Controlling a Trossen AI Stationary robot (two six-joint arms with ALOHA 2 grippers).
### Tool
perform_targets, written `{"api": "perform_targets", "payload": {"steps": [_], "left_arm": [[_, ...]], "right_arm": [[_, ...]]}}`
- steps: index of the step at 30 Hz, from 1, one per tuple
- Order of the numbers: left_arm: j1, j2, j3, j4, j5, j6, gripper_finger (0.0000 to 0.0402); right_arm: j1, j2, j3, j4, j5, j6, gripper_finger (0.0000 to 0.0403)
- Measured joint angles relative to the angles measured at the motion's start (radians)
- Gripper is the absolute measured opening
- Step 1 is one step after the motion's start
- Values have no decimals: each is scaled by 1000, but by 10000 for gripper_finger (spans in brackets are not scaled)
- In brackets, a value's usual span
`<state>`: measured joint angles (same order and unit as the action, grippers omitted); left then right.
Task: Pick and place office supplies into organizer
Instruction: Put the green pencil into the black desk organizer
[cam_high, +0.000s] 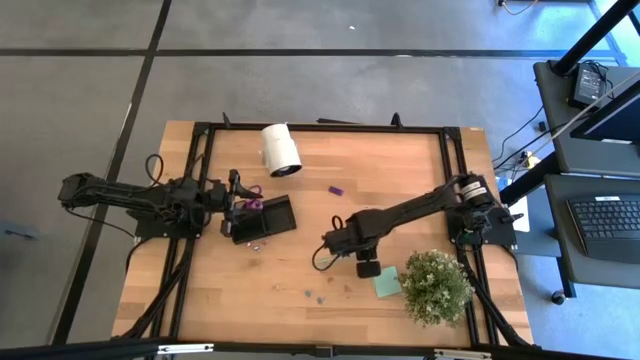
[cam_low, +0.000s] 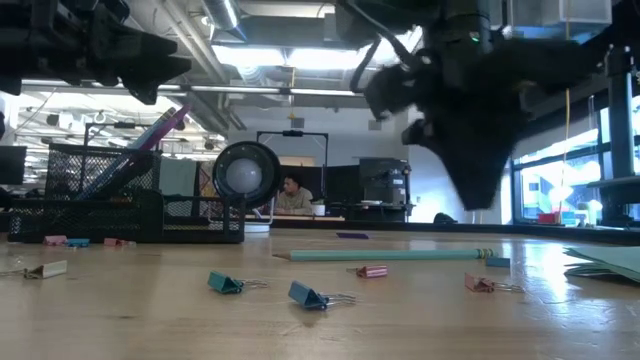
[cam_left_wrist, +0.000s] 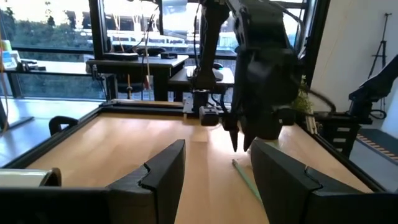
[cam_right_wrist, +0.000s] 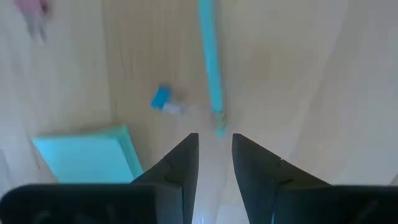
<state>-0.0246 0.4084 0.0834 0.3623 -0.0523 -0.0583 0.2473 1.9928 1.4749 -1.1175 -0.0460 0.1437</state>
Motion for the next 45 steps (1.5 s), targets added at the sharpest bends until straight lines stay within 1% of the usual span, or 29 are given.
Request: {"api": "perform_targets", "payload": {"steps": [6,11,14,19,24,30,45], "left_arm": [[0,0,0,0,0,-7,178],[0,0,0,0,0,-7,178],[0,0,0,0,0,-7,178],[0,0,0,0,0,-7,178],[0,0,0,0,2,-11,178],[0,0,0,0,2,-10,178],[0,0,0,0,3,-15,178]], "right_arm": [[1,7,-6,-1,6,-16,101],[22,7,-6,29,85,-23,101],[31,7,-6,31,105,-19,101],[38,7,-12,45,106,-19,101],[39,9,-63,81,106,-20,101],[39,8,-113,164,105,-21,101],[39,-2,-222,267,84,-18,101]]}}
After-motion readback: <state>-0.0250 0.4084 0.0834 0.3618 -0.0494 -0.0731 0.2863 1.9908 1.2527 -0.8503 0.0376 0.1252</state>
